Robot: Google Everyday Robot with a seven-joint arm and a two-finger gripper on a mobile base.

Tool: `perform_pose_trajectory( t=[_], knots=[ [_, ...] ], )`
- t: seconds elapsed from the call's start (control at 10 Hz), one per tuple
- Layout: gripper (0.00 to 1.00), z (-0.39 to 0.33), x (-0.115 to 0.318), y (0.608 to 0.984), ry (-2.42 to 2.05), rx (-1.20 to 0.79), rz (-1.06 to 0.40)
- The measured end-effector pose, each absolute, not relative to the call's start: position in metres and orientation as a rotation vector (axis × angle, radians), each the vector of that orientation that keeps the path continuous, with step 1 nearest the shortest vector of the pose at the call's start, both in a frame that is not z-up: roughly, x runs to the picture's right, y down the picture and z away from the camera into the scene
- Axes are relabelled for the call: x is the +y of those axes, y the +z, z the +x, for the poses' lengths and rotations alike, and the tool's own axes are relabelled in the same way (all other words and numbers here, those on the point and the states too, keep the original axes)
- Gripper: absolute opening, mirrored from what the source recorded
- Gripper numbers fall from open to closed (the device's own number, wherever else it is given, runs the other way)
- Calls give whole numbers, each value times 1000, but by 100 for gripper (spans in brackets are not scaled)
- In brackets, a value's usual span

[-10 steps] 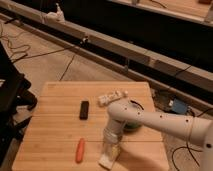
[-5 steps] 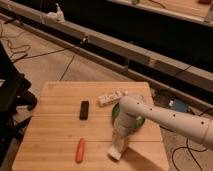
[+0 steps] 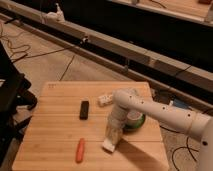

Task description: Wipe the white sponge on the table

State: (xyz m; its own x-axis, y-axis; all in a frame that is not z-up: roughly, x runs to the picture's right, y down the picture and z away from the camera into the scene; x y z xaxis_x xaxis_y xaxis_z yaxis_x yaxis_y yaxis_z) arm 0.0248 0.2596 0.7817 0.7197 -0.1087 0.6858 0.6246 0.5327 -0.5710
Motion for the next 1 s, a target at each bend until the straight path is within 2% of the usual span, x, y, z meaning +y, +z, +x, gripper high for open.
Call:
perform_pose_trajectory(
  t=[0.4, 1.0],
  knots=[
    [0, -16, 266, 784, -572, -714, -924],
    [0, -11, 314, 746, -516, -694, -1000]
  ],
)
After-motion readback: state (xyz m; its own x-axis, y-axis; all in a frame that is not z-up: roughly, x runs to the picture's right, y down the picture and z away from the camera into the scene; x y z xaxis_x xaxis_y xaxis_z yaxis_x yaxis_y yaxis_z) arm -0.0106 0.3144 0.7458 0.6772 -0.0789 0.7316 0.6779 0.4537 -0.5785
